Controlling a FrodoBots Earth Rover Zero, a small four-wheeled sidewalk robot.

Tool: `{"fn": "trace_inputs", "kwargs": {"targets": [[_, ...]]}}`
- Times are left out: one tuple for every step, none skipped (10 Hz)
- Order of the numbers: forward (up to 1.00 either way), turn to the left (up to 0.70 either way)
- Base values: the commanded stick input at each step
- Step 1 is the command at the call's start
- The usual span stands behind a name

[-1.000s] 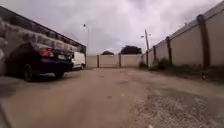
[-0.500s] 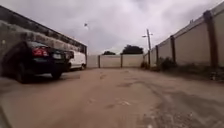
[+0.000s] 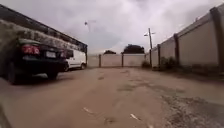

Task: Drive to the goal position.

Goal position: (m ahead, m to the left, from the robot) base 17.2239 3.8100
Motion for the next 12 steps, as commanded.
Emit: {"fn": "trace_inputs", "kwargs": {"targets": [[0.85, 0.0], [0.85, 0.0], [0.85, 0.0], [0.85, 0.0], [0.85, 0.0], [0.85, 0.0], [0.85, 0.0], [0.85, 0.0], [0.85, 0.0], [0.85, 0.0], [0.85, 0.0], [0.85, 0.0]]}}
